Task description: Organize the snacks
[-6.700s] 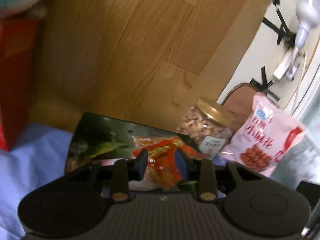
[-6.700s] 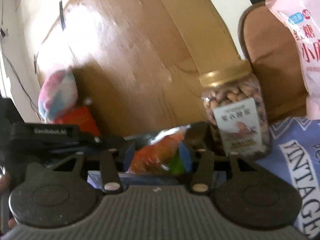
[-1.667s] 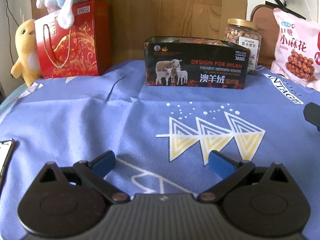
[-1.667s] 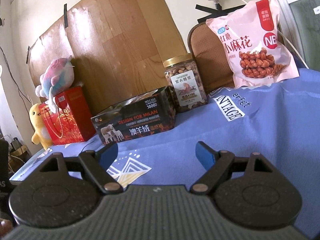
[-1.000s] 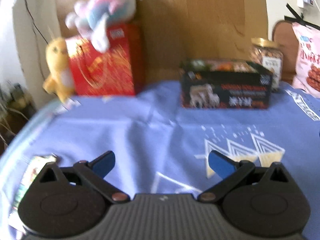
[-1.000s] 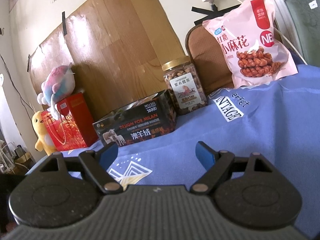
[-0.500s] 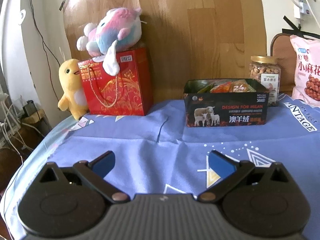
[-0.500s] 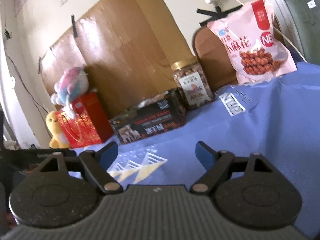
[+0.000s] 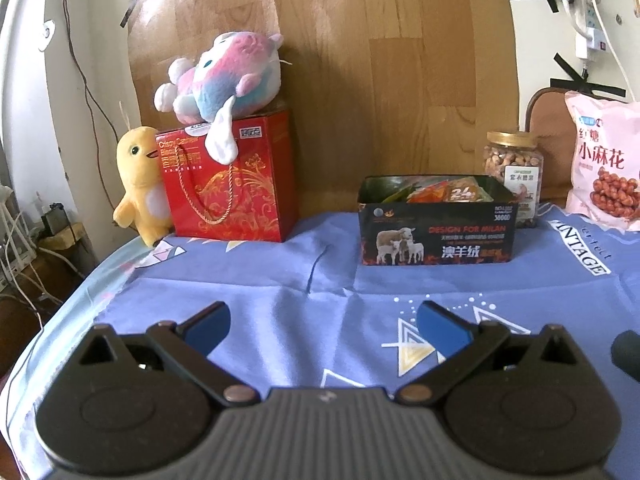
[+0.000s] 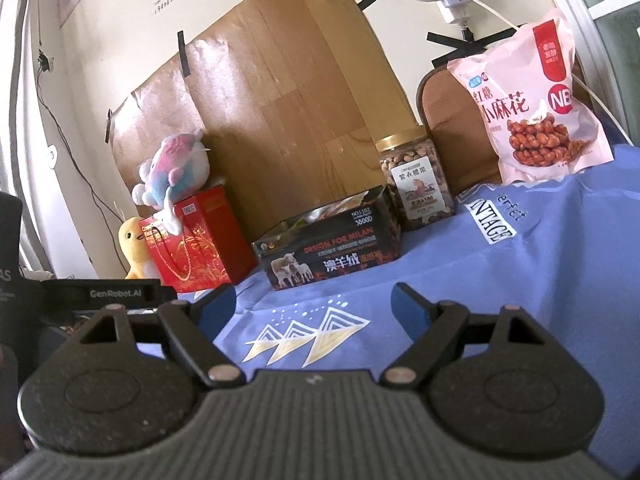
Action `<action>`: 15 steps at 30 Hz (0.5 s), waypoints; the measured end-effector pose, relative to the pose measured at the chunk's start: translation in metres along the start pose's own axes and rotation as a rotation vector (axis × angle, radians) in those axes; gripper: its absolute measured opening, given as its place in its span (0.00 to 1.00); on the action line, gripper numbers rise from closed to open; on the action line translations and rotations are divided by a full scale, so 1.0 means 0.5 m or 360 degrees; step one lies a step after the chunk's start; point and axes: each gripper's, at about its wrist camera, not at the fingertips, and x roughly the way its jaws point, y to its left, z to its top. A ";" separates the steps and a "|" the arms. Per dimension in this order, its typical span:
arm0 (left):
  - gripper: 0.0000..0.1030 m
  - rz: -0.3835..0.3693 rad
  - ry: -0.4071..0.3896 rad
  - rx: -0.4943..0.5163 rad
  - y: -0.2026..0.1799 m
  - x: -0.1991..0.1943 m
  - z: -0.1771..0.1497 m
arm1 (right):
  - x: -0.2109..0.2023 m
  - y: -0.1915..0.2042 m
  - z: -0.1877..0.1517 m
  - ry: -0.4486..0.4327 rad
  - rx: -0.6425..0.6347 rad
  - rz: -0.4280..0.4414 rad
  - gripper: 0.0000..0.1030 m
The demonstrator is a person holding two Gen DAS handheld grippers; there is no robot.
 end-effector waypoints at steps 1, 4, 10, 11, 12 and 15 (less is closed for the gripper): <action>1.00 -0.0007 0.0000 -0.0003 0.001 -0.001 0.000 | -0.002 0.001 -0.002 0.0000 0.0000 -0.0003 0.84; 1.00 -0.0023 0.0004 -0.0008 0.002 -0.003 0.000 | -0.001 0.003 -0.002 0.0000 -0.0004 -0.0004 0.84; 1.00 -0.0045 0.0043 -0.0017 0.005 0.001 -0.002 | -0.002 0.006 -0.004 0.0002 -0.0011 -0.0003 0.84; 1.00 -0.0050 0.0063 -0.0017 0.006 0.005 -0.003 | -0.002 0.006 -0.004 0.0002 -0.0013 -0.0004 0.84; 1.00 -0.0047 0.0081 -0.0018 0.006 0.009 -0.004 | -0.002 0.006 -0.004 0.0002 -0.0012 -0.0004 0.84; 1.00 -0.0019 0.0093 -0.0020 0.010 0.016 -0.010 | -0.002 0.006 -0.004 0.0003 -0.0011 -0.0004 0.84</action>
